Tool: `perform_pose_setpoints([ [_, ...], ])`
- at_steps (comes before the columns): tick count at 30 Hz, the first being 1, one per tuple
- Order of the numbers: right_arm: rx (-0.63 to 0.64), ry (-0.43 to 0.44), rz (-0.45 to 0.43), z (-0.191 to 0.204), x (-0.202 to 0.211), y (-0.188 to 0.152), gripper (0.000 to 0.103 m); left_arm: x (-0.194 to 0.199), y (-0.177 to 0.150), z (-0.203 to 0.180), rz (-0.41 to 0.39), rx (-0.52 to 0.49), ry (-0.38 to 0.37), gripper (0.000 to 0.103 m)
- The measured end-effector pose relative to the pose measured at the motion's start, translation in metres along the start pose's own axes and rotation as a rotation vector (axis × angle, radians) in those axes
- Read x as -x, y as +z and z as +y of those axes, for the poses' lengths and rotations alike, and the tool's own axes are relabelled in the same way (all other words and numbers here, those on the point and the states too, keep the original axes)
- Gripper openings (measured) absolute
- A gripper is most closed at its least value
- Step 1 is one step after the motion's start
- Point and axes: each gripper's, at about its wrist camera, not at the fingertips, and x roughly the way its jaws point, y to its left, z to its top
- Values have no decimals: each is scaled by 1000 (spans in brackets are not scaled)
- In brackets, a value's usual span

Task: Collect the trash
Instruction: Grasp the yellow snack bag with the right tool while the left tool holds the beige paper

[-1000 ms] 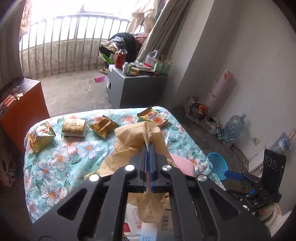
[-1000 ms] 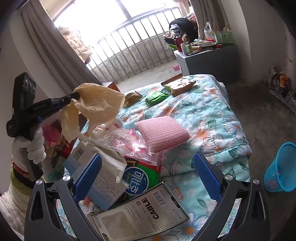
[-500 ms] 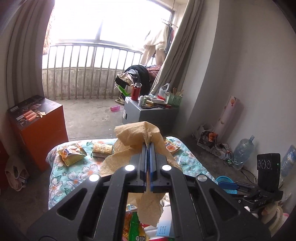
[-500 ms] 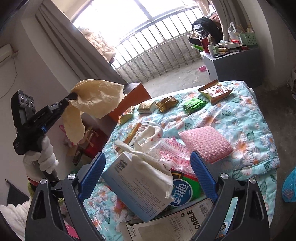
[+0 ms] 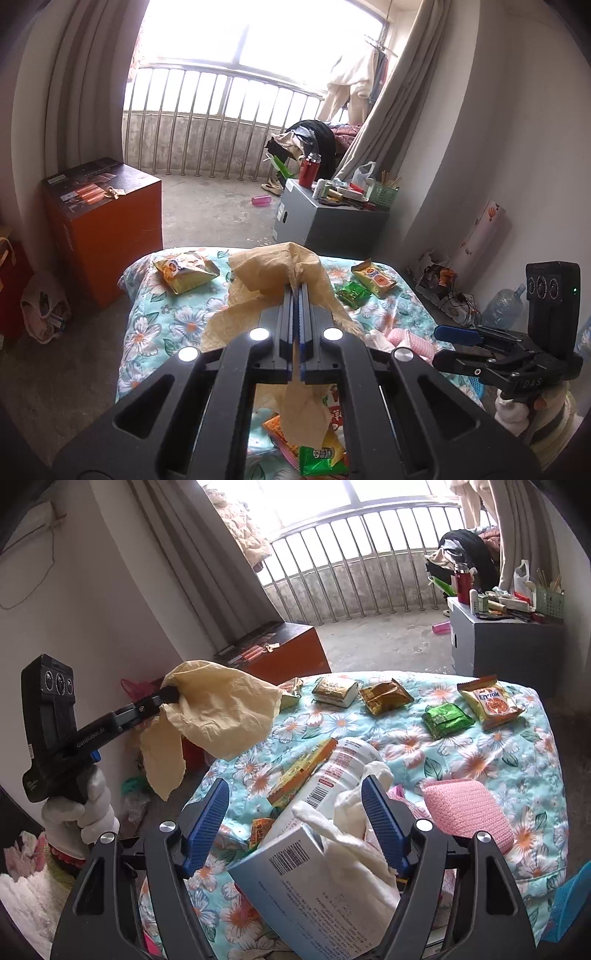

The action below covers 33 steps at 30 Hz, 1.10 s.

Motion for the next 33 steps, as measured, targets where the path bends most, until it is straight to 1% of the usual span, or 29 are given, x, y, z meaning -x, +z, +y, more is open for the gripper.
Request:
perform_pose_setpoints([
  [2,36,2,33,8,-7,16,73,2,0,10,-10,18,21,1],
  [4,47,18,101,8,-23,37,73,3,0,23,-11,44,30,0],
  [6,30,40,201,2,-48,59,73,5,-2,32,-11,66,36,0],
  [8,52,61,332,1,-81,79,73,7,-3,41,-12,78,42,0],
  [10,58,66,441,-1,-112,93,73,8,-6,48,-9,87,42,1],
  [11,68,74,512,-1,-130,99,73,8,-7,50,-7,90,43,1],
  [12,79,81,570,-1,-145,103,73,8,-8,53,-3,92,44,1],
  [14,111,64,671,0,-173,108,74,9,-12,58,5,96,45,1],
  [18,150,22,825,-3,-217,106,74,6,-17,72,20,115,46,1],
  [21,174,9,917,-6,-242,96,74,2,-20,82,33,134,44,1],
  [24,209,-13,991,-5,-258,83,74,-2,-24,89,42,140,48,1],
  [26,224,-7,1022,-3,-265,76,74,-5,-25,93,47,148,47,1],
  [29,257,0,1043,3,-269,69,73,-8,-27,97,50,159,45,1],
  [30,266,-1,1048,4,-270,67,72,-10,-28,98,51,163,44,1],
  [33,295,0,1064,13,-269,63,59,-14,-29,100,54,171,41,1],
])
